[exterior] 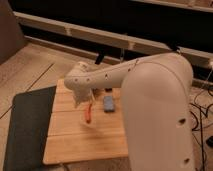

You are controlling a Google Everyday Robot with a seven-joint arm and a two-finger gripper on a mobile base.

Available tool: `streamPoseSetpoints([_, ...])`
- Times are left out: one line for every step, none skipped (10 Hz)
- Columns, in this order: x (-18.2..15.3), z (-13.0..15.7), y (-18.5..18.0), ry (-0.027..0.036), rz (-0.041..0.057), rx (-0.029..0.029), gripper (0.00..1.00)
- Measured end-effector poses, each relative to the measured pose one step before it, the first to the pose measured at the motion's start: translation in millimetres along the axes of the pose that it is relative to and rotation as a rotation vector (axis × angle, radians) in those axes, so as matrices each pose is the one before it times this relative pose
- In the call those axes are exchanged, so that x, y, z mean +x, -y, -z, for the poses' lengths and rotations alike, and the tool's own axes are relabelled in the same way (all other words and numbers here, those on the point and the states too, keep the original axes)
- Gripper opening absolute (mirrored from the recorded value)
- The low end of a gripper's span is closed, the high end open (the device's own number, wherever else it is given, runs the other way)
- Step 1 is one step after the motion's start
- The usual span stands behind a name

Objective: Place the pepper in the ceramic bowl

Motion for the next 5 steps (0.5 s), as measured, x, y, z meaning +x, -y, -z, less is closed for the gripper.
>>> streamPoseSetpoints([-3.24, -20.98, -2.34, -0.05941, 0.00405, -0.00725, 0.65])
streamPoseSetpoints([-2.02, -11.43, 1.5, -0.03514, 0.00158, 0.00643, 0.65])
streamPoseSetpoints([-4.28, -11.91, 0.51, -0.04629, 0.00538, 0.01035, 0.65])
streamPoseSetpoints([-1.73, -7.29, -0.08, -0.03682, 0.01377, 0.01124, 0.65])
streamPoseSetpoints([-0.21, -8.76, 1.37, -0.0513, 0.03131, 0.02859, 0.65])
